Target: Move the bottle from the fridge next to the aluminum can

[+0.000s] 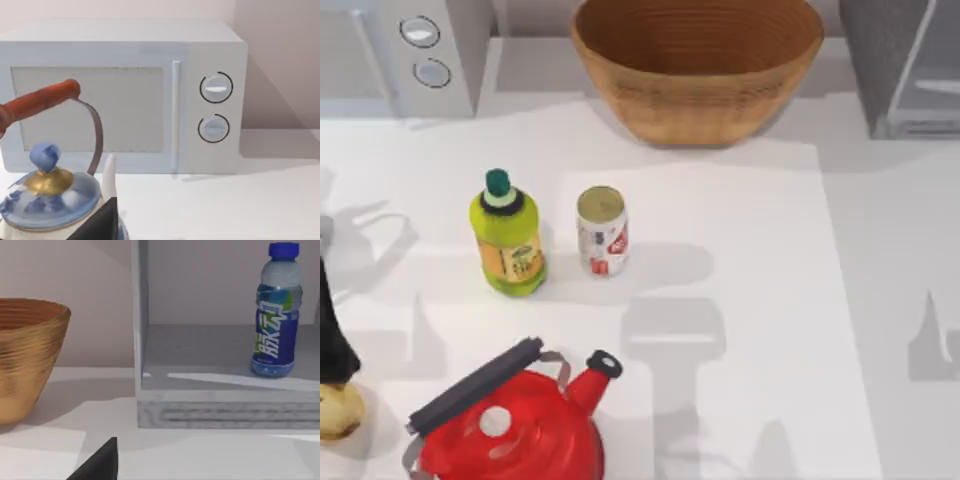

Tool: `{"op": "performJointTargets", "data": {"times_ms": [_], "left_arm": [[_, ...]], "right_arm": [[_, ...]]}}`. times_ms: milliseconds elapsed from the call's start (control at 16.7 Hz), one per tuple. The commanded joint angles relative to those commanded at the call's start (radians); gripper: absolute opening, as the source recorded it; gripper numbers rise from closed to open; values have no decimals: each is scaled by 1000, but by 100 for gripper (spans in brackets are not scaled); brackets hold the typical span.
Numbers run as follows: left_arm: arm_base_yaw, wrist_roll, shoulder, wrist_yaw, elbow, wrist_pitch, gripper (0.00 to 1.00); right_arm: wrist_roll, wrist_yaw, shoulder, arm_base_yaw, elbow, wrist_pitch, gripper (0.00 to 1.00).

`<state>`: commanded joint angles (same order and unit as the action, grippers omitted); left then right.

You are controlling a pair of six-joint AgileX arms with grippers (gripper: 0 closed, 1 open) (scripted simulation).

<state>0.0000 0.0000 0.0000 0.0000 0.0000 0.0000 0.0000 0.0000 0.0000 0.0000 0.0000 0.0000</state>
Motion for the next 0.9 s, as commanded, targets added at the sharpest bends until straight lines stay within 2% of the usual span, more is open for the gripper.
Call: {"op": "performJointTargets", "data": {"times_ms": [240, 420, 660, 900], "left_arm": [[0, 0, 0, 0, 0, 0, 100], [0, 0, 0, 0, 0, 0, 100], [0, 0, 0, 0, 0, 0, 100], [0, 0, 0, 0, 0, 0, 100]], "right_arm": [[0, -5, 31, -6, 21, 23, 100], [-1, -25, 157, -28, 102, 113, 100], [-4, -67, 472, -77, 275, 306, 100], [-6, -118, 936, -135, 484, 537, 100]]}}
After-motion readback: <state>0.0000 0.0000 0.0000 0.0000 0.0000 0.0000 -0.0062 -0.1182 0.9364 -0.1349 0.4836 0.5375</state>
